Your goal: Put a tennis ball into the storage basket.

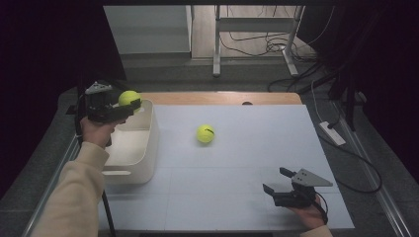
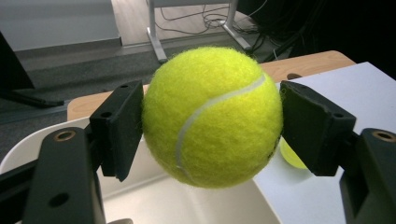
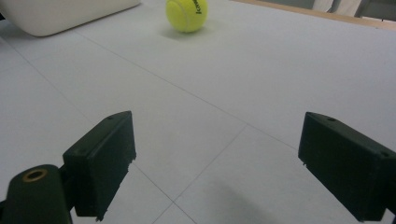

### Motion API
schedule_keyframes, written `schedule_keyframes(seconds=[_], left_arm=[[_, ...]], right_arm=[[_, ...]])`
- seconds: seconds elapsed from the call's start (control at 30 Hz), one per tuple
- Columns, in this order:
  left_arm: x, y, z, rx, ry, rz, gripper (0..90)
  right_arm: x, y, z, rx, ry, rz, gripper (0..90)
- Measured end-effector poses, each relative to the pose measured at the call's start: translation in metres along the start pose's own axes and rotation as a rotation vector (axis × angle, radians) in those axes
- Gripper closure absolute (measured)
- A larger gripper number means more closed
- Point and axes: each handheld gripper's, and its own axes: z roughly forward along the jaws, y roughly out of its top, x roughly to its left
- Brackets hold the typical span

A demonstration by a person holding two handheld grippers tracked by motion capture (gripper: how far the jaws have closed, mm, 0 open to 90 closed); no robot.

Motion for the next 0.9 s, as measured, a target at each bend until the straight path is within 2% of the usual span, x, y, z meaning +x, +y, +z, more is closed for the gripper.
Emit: schedule_keyframes(seconds=[0.27, 0.7, 0.9], left_arm=[[0.01, -0.002, 0.002, 0.021, 0.035, -0.016, 26.6], [0.019, -0.004, 0.007, 0.047, 0.063, -0.027, 26.5], [0.025, -0.006, 0.012, 0.083, 0.088, -0.035, 26.5]], right_arm=[[0.0, 0.0, -0.001, -0.006, -0.004, -0.002, 11.0], [-0.001, 0.0, -0.001, -0.003, -0.01, -0.001, 11.1], [-0.001, 0.0, -0.001, -0.001, -0.011, 0.0, 11.0]])
